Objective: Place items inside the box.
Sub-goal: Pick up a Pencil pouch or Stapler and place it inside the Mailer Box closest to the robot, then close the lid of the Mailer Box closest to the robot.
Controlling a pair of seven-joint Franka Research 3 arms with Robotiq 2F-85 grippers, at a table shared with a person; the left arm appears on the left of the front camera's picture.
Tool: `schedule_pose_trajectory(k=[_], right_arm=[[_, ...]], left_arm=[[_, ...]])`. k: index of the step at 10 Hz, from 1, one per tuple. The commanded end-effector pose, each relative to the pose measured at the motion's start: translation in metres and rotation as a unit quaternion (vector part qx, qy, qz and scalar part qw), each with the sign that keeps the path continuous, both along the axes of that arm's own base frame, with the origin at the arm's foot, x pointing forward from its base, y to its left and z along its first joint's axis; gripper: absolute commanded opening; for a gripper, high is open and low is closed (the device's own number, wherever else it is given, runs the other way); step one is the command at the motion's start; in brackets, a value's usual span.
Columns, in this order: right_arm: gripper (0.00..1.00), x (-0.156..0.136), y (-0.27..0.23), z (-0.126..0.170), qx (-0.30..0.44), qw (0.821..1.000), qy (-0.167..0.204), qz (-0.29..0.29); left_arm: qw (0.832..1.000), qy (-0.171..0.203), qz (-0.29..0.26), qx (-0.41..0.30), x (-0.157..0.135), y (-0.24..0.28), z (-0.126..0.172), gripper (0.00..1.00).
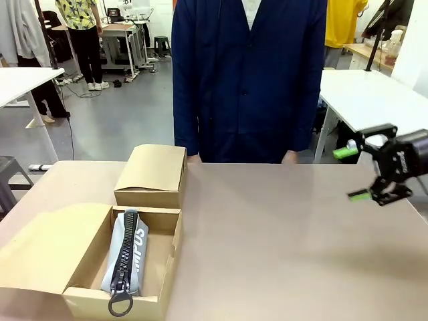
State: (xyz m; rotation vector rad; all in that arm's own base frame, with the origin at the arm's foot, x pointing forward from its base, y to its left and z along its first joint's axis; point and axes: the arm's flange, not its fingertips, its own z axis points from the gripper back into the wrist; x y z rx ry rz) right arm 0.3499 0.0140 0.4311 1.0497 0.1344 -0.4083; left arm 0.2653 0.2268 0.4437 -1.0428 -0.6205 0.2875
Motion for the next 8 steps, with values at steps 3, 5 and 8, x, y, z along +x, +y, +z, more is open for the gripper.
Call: schedule_pose_trajectory(k=[3,5,8], right_arm=[[1.0,0.005,0.009,-0.017,-0.059,0.998,0.019,0.009],[1.0,0.005,0.009,-0.017,-0.059,0.998,0.019,0.009],[1.0,0.005,0.009,-0.017,-0.059,0.998,0.019,0.009]], left_arm=[[1.0,-0.015,0.0,-0.006,0.001,-0.001,0.0,1.0],[1.0,-0.015,0.0,-0.006,0.001,-0.001,0.0,1.0],[1.0,-0.015,0.0,-0.006,0.001,-0.001,0.0,1.0]])
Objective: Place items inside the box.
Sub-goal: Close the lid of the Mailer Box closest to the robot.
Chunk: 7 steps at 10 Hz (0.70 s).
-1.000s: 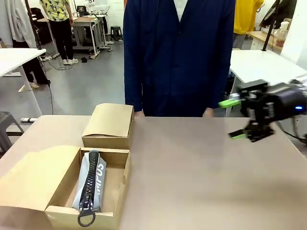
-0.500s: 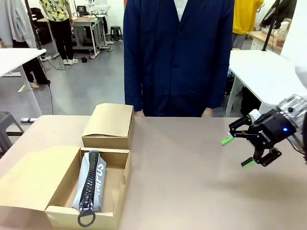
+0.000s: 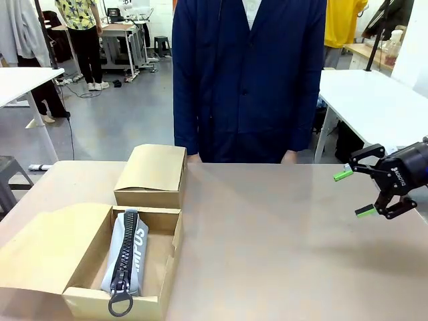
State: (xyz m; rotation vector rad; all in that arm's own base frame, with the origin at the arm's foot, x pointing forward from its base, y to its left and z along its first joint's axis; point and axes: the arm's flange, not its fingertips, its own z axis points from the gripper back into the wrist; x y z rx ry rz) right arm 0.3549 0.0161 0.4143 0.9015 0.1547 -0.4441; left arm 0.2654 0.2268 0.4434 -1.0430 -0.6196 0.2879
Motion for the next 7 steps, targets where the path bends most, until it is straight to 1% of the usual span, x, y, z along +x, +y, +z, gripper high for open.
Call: schedule_pose_trajectory(k=[1,5,6,7], right_arm=[[1.0,0.0,0.007,0.0,0.01,1.0,-0.009,0.01],[1.0,0.0,0.007,0.0,0.01,1.0,-0.009,0.01],[1.0,0.0,0.007,0.0,0.01,1.0,-0.009,0.01],[1.0,0.0,0.007,0.0,0.01,1.0,-0.009,0.01]], left_arm=[[1.0,-0.015,0.0,-0.006,0.0,-0.001,0.0,1.0],[1.0,-0.015,0.0,-0.006,0.0,-0.001,0.0,1.0],[1.0,0.0,0.0,0.0,0.0,0.0,0.0,1.0],[0.986,-0.074,-0.142,0.052,0.0,-0.064,0.0,1.0]])
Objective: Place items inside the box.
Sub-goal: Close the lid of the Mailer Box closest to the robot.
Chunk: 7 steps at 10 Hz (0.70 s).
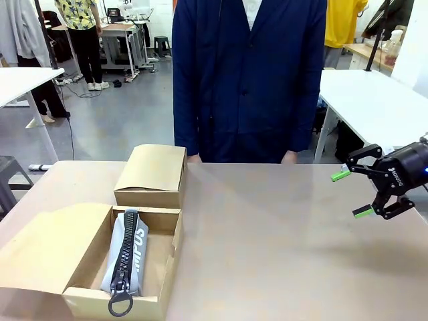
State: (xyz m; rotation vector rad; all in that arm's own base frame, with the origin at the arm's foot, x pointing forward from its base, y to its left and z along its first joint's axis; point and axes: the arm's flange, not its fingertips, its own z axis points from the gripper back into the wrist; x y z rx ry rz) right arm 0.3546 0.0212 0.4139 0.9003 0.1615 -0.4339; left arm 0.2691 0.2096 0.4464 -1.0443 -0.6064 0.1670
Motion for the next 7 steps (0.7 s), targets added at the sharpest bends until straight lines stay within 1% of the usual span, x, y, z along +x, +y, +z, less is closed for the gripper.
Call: schedule_pose_trajectory(k=[1,2,3,4,5,6,7], right_arm=[[1.0,0.0,0.002,0.0,0.01,1.0,-0.01,0.004],[1.0,0.0,0.002,0.0,0.01,1.0,-0.01,0.004],[1.0,0.0,0.002,0.0,0.01,1.0,-0.01,0.004],[1.0,0.0,0.002,0.0,0.01,1.0,-0.01,0.004],[1.0,0.0,0.002,0.0,0.01,1.0,-0.01,0.004],[1.0,0.0,0.002,0.0,0.01,1.0,-0.01,0.004],[1.0,0.0,0.002,0.0,0.01,1.0,-0.01,0.004]], left_arm=[[0.972,-0.121,-0.193,0.053,0.002,-0.095,-0.008,1.0],[0.938,-0.24,-0.227,0.101,0.003,-0.128,-0.013,1.0],[0.911,-0.297,-0.274,0.087,0.0,-0.148,-0.022,1.0],[0.869,-0.399,-0.268,0.121,-0.001,-0.156,-0.035,1.0],[0.796,-0.519,-0.266,0.164,-0.003,-0.158,-0.05,1.0],[0.755,-0.558,-0.305,0.161,-0.01,-0.16,-0.067,1.0],[0.71,-0.59,-0.339,0.178,-0.017,-0.158,-0.083,1.0]])
